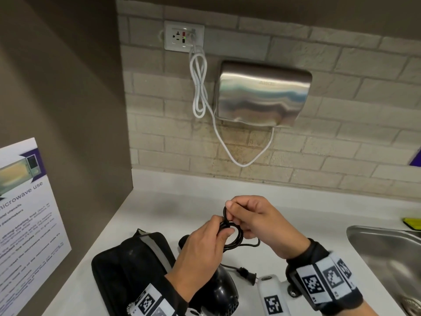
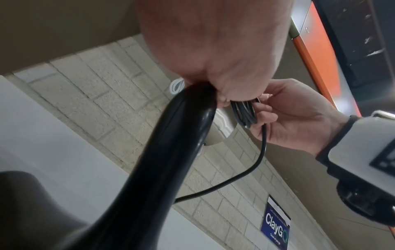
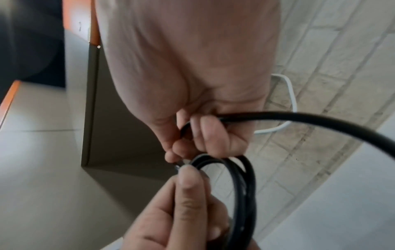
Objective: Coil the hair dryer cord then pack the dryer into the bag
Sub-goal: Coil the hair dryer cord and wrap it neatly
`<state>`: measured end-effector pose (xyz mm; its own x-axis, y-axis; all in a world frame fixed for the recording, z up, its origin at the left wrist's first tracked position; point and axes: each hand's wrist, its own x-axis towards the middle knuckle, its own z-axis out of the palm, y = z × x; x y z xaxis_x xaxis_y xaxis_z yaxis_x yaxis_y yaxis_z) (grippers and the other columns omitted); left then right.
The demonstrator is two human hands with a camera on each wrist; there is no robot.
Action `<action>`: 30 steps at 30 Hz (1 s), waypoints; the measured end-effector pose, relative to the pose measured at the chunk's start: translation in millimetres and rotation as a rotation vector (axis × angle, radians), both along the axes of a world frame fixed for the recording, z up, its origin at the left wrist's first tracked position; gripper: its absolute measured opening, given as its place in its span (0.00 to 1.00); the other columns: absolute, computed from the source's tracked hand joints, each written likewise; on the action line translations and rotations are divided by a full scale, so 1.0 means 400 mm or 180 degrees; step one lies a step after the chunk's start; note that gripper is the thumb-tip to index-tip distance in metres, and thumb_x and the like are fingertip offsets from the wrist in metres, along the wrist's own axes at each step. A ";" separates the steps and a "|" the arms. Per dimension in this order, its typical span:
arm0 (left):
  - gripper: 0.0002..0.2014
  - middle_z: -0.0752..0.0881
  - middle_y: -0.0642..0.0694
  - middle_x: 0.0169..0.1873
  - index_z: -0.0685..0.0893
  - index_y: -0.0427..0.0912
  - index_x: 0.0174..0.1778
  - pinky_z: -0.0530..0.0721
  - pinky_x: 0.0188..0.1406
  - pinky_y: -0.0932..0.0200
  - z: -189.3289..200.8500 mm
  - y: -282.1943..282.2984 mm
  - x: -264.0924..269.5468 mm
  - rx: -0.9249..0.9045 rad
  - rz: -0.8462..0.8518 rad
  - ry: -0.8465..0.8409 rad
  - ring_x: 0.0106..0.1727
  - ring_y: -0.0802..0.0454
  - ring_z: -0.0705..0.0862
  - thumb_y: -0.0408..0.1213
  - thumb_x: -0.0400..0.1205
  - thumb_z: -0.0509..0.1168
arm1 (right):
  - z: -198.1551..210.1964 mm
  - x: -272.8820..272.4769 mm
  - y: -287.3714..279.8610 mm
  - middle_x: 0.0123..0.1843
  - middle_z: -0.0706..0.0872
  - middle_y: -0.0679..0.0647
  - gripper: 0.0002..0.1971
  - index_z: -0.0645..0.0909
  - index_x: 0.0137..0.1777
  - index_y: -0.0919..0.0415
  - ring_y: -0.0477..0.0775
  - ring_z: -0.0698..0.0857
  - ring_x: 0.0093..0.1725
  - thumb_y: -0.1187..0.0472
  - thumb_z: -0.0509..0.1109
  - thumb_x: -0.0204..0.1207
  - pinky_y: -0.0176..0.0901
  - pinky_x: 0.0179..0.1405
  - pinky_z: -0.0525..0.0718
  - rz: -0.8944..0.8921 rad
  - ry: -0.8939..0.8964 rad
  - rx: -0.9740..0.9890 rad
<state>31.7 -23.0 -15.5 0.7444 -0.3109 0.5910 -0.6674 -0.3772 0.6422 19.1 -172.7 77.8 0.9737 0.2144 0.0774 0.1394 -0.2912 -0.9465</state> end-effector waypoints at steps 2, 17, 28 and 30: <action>0.24 0.77 0.63 0.33 0.79 0.45 0.54 0.72 0.32 0.74 -0.001 0.000 0.002 0.0021 -0.0061 0.0021 0.36 0.66 0.78 0.61 0.83 0.49 | -0.008 0.002 0.003 0.24 0.71 0.45 0.18 0.79 0.33 0.61 0.44 0.66 0.23 0.58 0.64 0.85 0.33 0.22 0.67 -0.0093 -0.0260 -0.0137; 0.13 0.79 0.62 0.31 0.71 0.65 0.46 0.73 0.31 0.71 -0.022 0.009 0.005 -0.0368 -0.0048 0.0042 0.32 0.59 0.77 0.64 0.84 0.45 | -0.165 0.007 0.014 0.49 0.92 0.49 0.07 0.89 0.50 0.53 0.46 0.89 0.44 0.56 0.68 0.82 0.47 0.45 0.86 -0.1013 -0.1291 0.0531; 0.05 0.88 0.58 0.42 0.69 0.58 0.56 0.83 0.43 0.72 -0.019 0.005 -0.014 -0.0969 0.0127 0.0360 0.46 0.62 0.88 0.49 0.86 0.53 | -0.199 -0.024 0.010 0.45 0.90 0.58 0.08 0.88 0.52 0.57 0.60 0.87 0.47 0.56 0.72 0.77 0.60 0.53 0.84 -0.0167 -0.0812 0.0503; 0.10 0.89 0.55 0.42 0.65 0.59 0.61 0.84 0.44 0.69 -0.008 0.009 -0.018 -0.1051 0.0086 0.0439 0.47 0.59 0.88 0.49 0.85 0.54 | -0.197 -0.021 0.009 0.45 0.89 0.63 0.08 0.88 0.50 0.57 0.63 0.86 0.45 0.55 0.72 0.77 0.62 0.52 0.84 -0.0177 -0.0791 0.0469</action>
<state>24.7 -19.5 -18.6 0.8294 -0.0992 0.5497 -0.5586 -0.1507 0.8156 10.8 -169.0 -0.8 0.9309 0.1300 0.3414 0.3600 -0.1667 -0.9179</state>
